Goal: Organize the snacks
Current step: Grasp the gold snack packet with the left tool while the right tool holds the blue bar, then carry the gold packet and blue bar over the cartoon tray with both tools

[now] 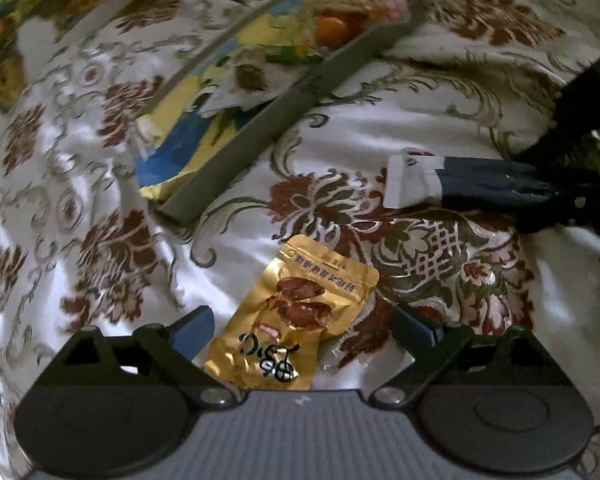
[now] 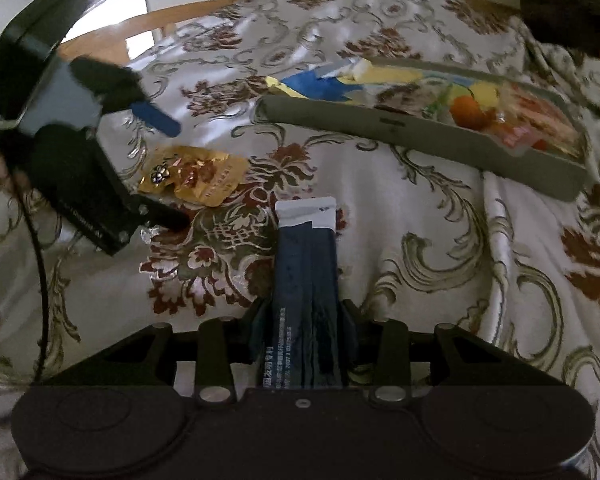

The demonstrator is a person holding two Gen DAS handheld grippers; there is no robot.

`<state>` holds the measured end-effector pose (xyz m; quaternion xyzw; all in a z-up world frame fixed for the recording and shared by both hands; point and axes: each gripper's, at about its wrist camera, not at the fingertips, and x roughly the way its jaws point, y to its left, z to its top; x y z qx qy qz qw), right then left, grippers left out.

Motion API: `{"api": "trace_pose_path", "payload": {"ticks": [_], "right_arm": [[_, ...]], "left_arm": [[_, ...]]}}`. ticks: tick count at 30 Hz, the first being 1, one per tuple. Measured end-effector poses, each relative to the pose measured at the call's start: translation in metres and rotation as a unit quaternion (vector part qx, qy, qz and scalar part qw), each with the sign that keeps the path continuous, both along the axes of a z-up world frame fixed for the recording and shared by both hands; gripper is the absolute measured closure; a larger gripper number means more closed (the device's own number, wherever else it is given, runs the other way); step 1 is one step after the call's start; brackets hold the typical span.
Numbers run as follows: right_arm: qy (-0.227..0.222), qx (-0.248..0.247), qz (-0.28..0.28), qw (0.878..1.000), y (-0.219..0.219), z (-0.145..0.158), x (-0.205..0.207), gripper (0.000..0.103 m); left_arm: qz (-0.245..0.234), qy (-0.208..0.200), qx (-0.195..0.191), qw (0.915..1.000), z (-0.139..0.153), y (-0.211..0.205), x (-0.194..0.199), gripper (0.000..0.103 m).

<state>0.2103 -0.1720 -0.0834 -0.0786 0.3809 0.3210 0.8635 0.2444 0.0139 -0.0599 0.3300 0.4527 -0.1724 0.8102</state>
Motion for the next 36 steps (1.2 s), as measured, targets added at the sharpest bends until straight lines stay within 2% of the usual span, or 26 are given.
{"api": "trace_pose_path", "payload": {"ticks": [5, 11, 14, 16, 19, 22, 28, 36], "right_arm": [[0.003, 0.025, 0.002, 1.000, -0.001, -0.002, 0.011, 0.061], [0.002, 0.036, 0.004, 0.999, -0.002, -0.003, 0.015, 0.061], [0.003, 0.041, 0.005, 0.999, -0.003, -0.003, 0.015, 0.061], [0.001, 0.043, 0.006, 0.999, -0.002, -0.003, 0.016, 0.060], [-0.005, 0.046, 0.012, 0.999, 0.002, -0.003, 0.018, 0.059], [-0.016, 0.045, 0.022, 0.999, 0.006, -0.005, 0.020, 0.057], [-0.019, 0.042, 0.032, 0.998, 0.007, -0.005, 0.022, 0.054], [-0.015, 0.030, 0.027, 0.999, 0.004, -0.005, 0.018, 0.050]], "left_arm": [[-0.028, 0.042, 0.006, 0.9987, -0.003, 0.004, 0.016, 0.002], [-0.006, 0.116, -0.018, 0.9931, -0.007, 0.014, 0.038, 0.007], [-0.008, 0.139, -0.010, 0.9902, -0.005, 0.016, 0.042, 0.016], [-0.009, 0.148, 0.002, 0.9890, -0.002, 0.018, 0.043, 0.027], [-0.004, 0.162, 0.016, 0.9867, 0.000, 0.018, 0.046, 0.035], [0.001, 0.169, 0.020, 0.9854, 0.000, 0.016, 0.046, 0.043], [0.009, 0.151, 0.033, 0.9879, 0.003, 0.007, 0.036, 0.044], [0.061, 0.110, -0.041, 0.9912, 0.019, 0.001, 0.010, 0.044]]}}
